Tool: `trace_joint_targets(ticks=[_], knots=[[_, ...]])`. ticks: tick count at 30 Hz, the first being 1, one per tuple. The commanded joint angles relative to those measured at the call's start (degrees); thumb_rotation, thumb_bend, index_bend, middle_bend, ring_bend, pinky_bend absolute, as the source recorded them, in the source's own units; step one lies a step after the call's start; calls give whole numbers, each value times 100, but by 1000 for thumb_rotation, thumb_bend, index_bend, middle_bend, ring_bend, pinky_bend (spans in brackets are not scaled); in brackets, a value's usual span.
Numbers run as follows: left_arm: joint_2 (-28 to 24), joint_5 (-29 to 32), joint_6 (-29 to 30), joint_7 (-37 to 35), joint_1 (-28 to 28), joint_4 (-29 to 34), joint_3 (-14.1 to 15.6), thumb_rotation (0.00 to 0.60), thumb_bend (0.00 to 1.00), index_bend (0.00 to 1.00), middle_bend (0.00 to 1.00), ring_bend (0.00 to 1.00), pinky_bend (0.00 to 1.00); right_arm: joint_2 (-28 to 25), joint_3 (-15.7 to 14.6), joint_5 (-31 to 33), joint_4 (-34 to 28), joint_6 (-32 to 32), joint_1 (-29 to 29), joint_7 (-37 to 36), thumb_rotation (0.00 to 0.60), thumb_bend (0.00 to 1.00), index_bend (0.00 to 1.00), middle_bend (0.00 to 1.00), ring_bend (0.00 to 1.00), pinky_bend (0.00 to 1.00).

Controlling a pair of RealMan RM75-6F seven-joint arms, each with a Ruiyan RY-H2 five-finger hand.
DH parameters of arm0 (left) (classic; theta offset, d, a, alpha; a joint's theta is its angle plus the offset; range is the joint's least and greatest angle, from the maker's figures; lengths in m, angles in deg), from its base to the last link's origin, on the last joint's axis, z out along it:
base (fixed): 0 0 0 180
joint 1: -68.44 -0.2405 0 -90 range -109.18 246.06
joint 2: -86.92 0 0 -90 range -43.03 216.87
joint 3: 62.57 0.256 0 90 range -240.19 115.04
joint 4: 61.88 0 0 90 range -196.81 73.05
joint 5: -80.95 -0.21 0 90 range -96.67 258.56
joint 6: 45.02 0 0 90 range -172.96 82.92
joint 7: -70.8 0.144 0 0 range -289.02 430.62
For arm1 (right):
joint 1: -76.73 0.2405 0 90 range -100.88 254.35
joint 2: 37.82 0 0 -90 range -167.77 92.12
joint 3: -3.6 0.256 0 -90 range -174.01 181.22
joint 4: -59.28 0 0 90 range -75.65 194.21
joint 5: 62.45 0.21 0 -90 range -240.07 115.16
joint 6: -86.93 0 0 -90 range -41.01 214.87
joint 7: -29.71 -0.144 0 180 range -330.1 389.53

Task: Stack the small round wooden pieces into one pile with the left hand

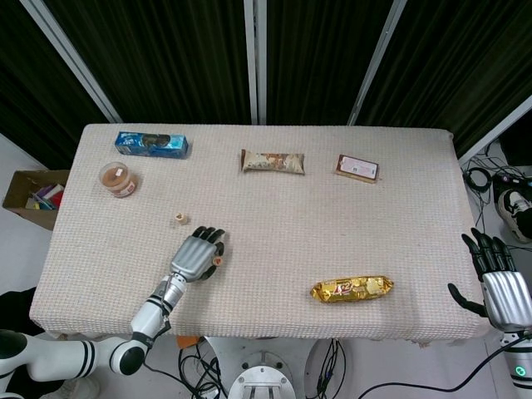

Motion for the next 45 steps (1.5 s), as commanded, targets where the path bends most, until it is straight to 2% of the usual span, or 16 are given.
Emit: trace_joint_targets(ticks=[1,14,21,25,27,35,45], knots=[[14,1,-10,10,5,-16,-12,600,354,444,121,103,145,-1,-1,1,2,5,-5,-3,600,229,0,0,0,0],[-76,-65,83,-74,-54,52,-82,600,414,477,121,103,144,-9,7,-4,9,34,-16,-19,600,228,0,0,0,0],[-605,56,286,-359,-28,276,-634,600,413,477,121,103,144,-32,12,-31,-17,56,-14,-6,600,230,0,0,0,0],[-781,513,163,-521,50,74,-996,600,413,474,121,103,144,-16,13,-19,-13,33,-6,-11,600,230,0,0,0,0],[-799,730,48,-550,86,-76,-1062,600,413,473,121,103,144,-6,12,-18,-5,28,-4,-21,600,230,0,0,0,0],[-643,1189,-163,-498,146,-663,-987,600,411,467,121,103,145,13,19,11,30,19,-9,-52,600,229,0,0,0,0],[-651,1373,-230,-515,164,-722,-959,600,407,462,121,103,144,3,23,18,-10,-13,7,-7,600,230,0,0,0,0]])
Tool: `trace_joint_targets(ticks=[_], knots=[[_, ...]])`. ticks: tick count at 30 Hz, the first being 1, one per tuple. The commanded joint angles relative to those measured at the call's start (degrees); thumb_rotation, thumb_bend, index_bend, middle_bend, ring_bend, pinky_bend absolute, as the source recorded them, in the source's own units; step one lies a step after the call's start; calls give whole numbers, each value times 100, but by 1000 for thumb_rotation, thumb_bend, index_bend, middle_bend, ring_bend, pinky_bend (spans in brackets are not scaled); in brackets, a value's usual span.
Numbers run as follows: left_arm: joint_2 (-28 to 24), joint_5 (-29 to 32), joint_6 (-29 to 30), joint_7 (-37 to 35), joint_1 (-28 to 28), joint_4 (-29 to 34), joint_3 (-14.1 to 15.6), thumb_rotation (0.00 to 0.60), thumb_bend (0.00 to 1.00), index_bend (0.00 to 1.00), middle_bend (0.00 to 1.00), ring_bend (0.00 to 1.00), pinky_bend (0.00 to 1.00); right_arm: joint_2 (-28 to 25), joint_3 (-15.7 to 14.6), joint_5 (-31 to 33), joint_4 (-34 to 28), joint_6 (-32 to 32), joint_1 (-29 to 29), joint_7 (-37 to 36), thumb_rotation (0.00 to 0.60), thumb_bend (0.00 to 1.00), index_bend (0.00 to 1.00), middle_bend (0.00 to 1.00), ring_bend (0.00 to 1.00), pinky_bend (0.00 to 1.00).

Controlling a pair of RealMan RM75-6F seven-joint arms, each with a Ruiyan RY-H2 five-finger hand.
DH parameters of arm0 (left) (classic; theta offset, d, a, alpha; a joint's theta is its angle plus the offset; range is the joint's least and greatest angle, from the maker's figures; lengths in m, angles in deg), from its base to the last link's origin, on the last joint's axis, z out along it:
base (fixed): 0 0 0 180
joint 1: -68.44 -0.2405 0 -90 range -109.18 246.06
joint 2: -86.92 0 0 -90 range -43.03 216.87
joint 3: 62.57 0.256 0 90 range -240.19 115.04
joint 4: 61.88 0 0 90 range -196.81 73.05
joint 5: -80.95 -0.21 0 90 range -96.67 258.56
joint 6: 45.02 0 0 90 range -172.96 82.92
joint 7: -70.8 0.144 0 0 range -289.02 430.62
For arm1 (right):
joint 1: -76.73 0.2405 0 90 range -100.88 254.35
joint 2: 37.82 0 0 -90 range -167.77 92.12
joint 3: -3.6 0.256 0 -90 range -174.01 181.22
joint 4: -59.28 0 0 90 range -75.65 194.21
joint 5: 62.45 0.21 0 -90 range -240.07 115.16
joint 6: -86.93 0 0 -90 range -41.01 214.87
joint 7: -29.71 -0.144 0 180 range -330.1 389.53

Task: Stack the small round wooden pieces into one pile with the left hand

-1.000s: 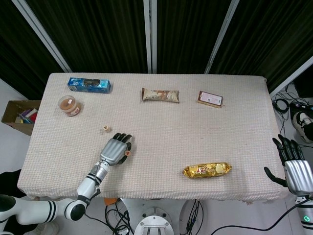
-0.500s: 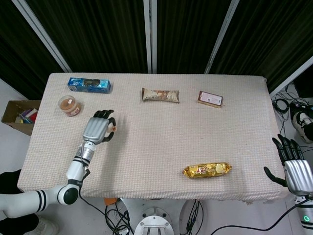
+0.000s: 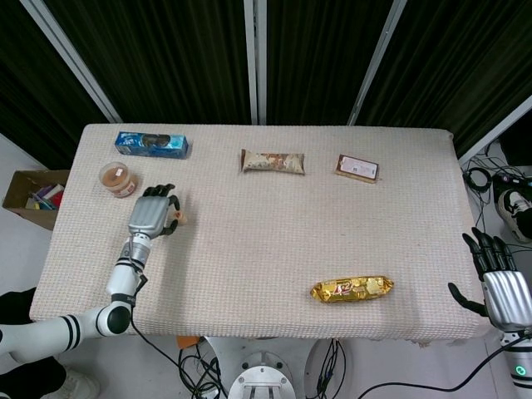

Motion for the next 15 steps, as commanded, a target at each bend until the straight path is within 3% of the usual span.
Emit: trace_joint_targets(ticks=[1,15], knots=[[12,32,-36,2,20,-31,16,600,407,461,121,103,144,4,1,2,-2,-3,1,4,600,229,0,0,0,0],[51,174,-54,67,97,-123,39,600,405,449,121,103,144,5,4,27,14,-14,-4,-14,600,229,0,0,0,0]])
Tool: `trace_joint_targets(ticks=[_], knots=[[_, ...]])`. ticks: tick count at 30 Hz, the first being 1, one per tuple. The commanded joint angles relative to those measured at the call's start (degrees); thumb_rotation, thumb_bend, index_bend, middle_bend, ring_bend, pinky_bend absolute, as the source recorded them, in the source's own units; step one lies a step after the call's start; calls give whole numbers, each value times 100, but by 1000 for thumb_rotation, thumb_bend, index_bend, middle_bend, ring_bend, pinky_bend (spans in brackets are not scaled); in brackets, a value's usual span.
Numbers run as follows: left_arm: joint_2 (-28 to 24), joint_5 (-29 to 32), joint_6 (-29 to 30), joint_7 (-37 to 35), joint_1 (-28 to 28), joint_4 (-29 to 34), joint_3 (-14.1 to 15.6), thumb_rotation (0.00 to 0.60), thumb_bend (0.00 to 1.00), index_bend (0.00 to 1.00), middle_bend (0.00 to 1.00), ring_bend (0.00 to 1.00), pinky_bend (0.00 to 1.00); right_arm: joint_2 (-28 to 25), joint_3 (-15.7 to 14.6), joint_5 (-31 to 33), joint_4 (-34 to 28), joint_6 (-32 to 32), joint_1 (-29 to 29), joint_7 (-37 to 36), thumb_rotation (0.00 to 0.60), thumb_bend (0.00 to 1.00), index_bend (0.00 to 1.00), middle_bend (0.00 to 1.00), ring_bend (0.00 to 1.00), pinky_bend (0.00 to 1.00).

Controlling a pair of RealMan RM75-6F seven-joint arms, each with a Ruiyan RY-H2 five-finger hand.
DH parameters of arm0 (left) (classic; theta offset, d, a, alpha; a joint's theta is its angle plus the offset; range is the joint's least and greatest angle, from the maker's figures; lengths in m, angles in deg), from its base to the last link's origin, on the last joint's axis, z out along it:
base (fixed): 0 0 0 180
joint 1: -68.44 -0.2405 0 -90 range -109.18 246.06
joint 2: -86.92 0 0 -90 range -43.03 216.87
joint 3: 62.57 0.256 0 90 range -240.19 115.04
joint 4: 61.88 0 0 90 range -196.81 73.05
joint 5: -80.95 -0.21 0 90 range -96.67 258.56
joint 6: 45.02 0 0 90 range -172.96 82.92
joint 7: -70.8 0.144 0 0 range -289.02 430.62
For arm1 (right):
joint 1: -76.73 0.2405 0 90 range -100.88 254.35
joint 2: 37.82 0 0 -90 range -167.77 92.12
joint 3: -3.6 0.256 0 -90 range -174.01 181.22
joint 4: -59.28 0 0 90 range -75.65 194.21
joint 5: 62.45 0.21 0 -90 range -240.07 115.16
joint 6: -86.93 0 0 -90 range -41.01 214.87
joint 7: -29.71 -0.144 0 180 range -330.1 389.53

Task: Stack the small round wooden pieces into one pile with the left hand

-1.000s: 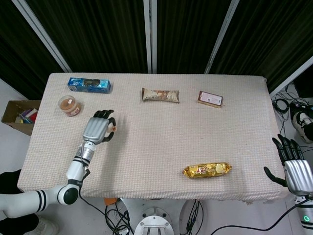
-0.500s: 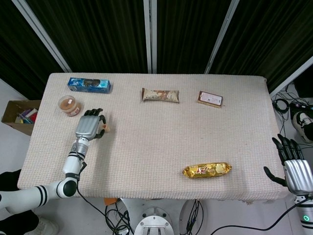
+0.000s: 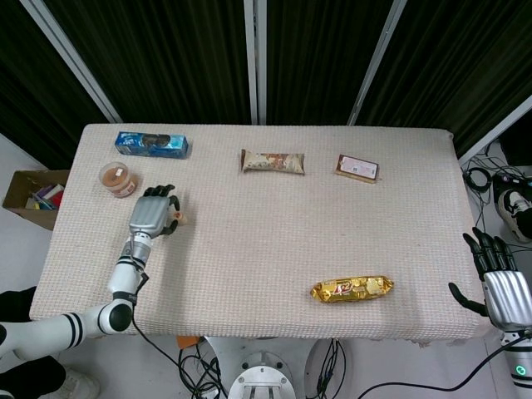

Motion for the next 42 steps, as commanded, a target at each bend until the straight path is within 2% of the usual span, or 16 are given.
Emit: trace_joint_targets(ticks=[1,42], knots=[[-2,14,5,21,10,-1,10,600,405,449,121,103,144,1,0,1,4,0,0,-2,600,229,0,0,0,0],[7,127,53,149,118,28,87,600,372,401,121,102,145,10,5,29,43,14,-27,-43,600,230,0,0,0,0]])
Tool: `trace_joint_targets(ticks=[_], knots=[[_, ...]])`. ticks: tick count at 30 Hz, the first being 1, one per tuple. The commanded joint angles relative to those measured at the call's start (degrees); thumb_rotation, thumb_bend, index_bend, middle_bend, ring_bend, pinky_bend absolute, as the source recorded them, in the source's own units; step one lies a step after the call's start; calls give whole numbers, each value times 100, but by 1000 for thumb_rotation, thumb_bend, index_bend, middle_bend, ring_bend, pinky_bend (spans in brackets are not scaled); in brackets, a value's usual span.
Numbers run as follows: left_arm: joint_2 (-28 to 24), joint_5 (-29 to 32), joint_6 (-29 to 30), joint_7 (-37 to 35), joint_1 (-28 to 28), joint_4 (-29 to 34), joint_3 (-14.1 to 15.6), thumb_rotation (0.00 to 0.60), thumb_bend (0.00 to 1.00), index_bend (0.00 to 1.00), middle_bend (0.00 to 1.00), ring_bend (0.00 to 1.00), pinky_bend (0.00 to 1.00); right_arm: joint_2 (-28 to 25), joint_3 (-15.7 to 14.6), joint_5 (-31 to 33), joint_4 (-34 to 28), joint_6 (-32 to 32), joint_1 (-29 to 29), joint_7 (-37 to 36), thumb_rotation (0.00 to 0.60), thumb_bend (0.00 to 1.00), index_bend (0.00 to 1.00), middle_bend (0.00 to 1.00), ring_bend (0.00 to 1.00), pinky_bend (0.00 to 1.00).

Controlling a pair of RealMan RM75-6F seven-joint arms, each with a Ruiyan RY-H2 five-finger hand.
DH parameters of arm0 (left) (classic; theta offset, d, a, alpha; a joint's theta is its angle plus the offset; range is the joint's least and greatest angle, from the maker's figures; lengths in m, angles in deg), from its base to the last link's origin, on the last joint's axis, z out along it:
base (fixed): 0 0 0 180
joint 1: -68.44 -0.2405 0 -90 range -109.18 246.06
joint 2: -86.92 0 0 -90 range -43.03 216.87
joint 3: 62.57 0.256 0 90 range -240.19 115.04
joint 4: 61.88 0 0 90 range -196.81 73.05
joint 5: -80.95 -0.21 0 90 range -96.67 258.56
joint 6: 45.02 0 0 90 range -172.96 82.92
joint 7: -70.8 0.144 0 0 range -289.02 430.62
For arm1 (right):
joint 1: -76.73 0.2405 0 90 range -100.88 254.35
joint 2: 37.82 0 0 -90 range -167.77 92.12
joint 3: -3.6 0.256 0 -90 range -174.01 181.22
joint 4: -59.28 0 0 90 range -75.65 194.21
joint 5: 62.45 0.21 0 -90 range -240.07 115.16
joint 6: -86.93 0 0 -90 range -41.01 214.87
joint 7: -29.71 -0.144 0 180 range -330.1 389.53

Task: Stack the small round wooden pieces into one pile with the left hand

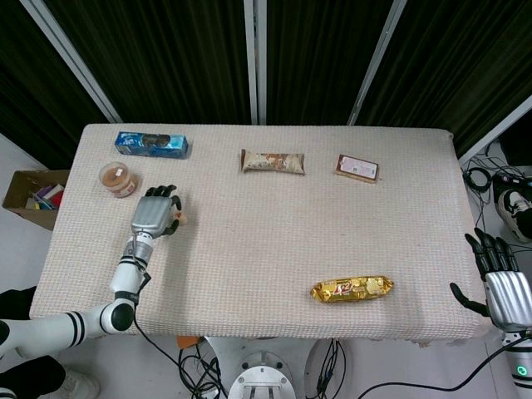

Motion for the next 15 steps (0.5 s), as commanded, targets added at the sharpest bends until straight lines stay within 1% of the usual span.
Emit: trace_joint_targets(ticks=[1,9,12,15], knots=[[1,-3,5,1,2,2,2,600,371,399,121,102,144,0,0,0,1,7,-4,-4,600,230,0,0,0,0],[-79,-94,137,-84,-50,141,-22,600,354,366,120,103,145,-4,2,6,5,-2,-3,-8,600,231,0,0,0,0],[-295,-226,418,-279,-207,374,-99,600,319,349,117,103,145,-28,9,22,-4,-13,0,-17,600,231,0,0,0,0],[-638,-468,782,-715,-525,631,-149,600,298,340,117,103,145,-77,-1,18,-11,-29,0,-39,600,232,0,0,0,0]])
